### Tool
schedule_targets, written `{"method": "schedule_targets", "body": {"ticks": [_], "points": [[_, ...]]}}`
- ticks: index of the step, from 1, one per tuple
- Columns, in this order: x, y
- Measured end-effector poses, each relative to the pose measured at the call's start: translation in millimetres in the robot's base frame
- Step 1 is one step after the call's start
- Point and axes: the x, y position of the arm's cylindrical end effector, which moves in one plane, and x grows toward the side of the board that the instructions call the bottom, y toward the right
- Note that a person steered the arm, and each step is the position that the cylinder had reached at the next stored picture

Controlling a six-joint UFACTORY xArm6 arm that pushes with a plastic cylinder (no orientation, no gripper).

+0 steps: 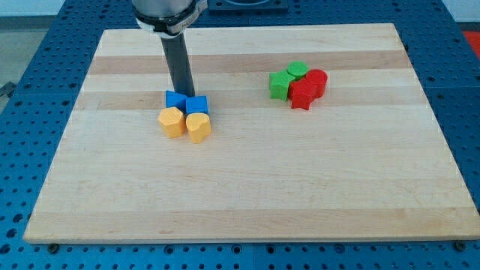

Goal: Move the yellow heart into the yellow hexagon

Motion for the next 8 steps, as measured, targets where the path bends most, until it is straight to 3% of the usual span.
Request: {"method": "schedule_targets", "body": {"ticks": [2, 3, 5, 6, 8], "points": [[4.4, 0.1], [-17.4, 0.4], [-25.1, 71.0], [-14.4, 112.0], [47.5, 113.4]]}}
